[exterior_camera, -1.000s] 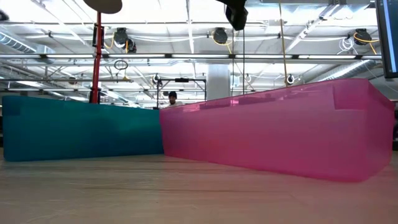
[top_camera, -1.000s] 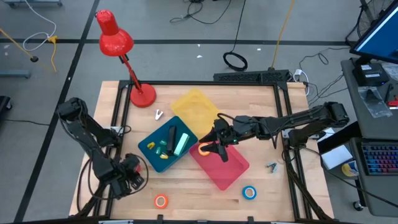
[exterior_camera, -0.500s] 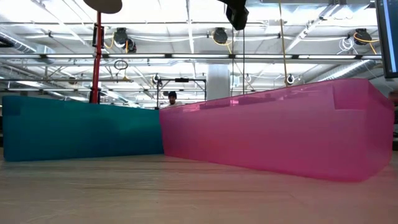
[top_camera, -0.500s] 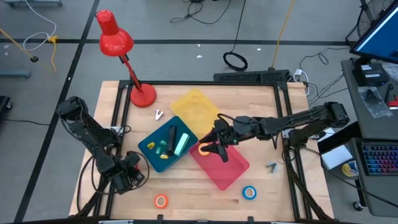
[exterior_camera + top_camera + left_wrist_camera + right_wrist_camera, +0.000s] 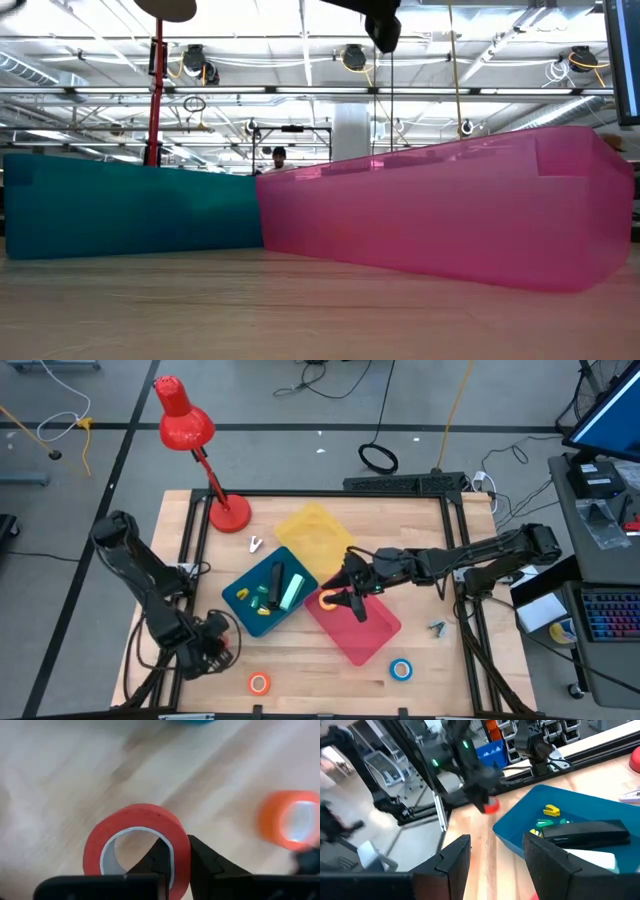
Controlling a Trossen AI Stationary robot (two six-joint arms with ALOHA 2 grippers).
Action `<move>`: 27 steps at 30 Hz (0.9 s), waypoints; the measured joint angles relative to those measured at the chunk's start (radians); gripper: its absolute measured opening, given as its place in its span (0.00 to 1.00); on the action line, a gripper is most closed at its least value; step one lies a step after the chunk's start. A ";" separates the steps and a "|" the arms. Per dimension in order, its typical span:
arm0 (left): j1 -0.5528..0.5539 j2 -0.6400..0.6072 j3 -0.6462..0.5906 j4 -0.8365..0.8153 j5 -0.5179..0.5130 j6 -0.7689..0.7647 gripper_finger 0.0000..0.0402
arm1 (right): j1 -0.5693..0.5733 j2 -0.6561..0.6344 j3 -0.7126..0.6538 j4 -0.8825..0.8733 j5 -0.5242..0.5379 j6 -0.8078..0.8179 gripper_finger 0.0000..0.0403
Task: Pick and place Stapler, Stapler remover, tape
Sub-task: Put the red tape into the red bin
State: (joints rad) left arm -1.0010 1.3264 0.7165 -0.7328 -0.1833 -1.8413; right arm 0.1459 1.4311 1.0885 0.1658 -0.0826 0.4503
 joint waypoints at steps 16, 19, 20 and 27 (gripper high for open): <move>0.120 -0.050 0.203 0.540 -0.552 0.817 0.08 | -0.006 -0.061 0.000 -0.051 0.000 -0.227 0.41; 0.205 -0.048 0.203 0.619 -0.510 0.909 0.08 | -0.016 -0.136 0.000 -0.135 0.001 -0.260 0.41; 0.234 -0.044 0.203 0.643 -0.490 0.936 0.08 | -0.018 -0.163 0.000 -0.176 0.004 -0.271 0.41; 0.421 0.070 0.308 0.684 -0.363 1.075 0.08 | -0.020 -0.367 -0.004 -0.424 0.003 -0.314 0.41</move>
State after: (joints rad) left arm -0.5804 1.3967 1.0243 -0.0489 -0.5468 -0.7661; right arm 0.1256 1.0636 1.0850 -0.2584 -0.0793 0.1368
